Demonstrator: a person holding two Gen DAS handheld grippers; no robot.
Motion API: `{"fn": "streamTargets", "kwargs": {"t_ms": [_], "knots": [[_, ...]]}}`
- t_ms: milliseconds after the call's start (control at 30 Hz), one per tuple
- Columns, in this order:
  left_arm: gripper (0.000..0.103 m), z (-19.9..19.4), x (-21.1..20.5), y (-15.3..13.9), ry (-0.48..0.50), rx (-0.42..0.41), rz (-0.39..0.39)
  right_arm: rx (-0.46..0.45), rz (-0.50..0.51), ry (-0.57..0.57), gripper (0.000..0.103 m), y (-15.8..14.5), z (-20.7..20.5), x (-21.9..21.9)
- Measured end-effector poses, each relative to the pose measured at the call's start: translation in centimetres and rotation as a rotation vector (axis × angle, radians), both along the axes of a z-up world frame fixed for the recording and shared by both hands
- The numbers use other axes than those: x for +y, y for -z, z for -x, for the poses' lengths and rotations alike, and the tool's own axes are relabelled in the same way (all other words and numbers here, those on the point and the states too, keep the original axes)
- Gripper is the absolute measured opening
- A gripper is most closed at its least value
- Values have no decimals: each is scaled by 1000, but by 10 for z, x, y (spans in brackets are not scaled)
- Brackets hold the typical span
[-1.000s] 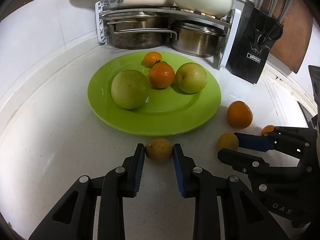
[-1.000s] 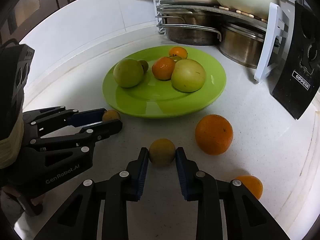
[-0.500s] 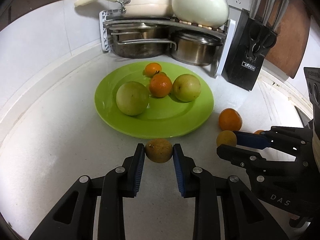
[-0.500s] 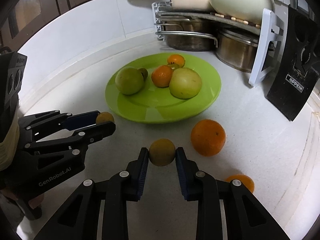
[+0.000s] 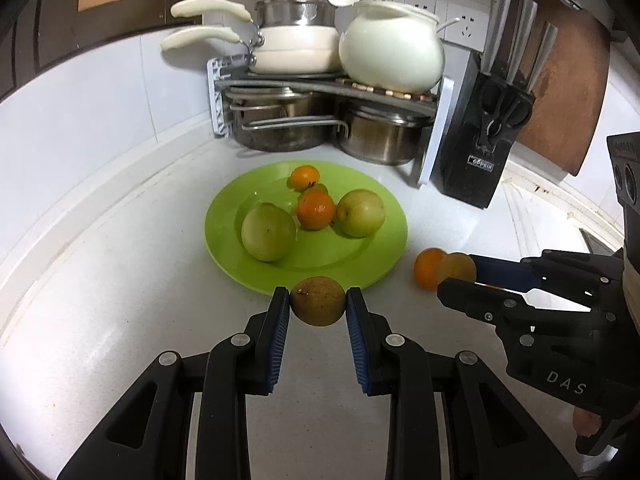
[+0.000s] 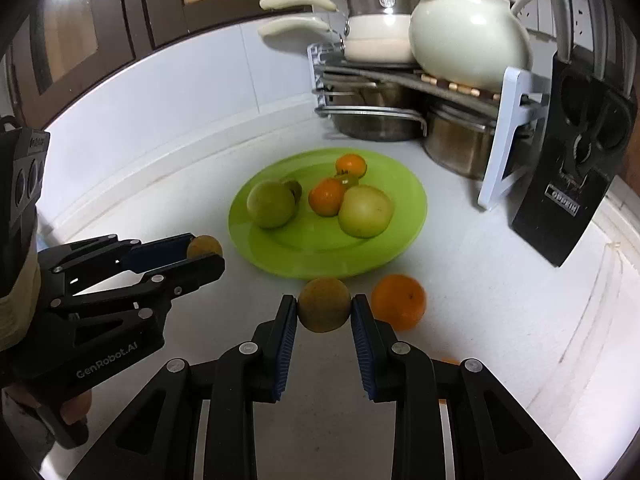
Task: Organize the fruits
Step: 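Carry both small fruits with the left and right tools over the green plate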
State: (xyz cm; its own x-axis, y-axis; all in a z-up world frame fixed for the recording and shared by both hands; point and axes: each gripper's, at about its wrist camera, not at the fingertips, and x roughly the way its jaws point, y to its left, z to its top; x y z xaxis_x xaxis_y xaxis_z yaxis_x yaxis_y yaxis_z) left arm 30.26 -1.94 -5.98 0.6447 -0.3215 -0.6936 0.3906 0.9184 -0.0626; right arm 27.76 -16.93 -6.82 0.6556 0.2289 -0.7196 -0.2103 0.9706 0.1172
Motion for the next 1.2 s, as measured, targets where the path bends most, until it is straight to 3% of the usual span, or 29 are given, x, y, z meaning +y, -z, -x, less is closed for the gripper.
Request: {"fn": "streamTargets", "kwargs": {"t_ms": [600, 1200], "knots": [[29, 4, -5, -41, -6, -112, 11, -103, -33, -14, 29, -41, 4, -6], [29, -31, -15, -76, -10, -214, -10, -182, -20, -11, 29, -73, -42, -16]]}}
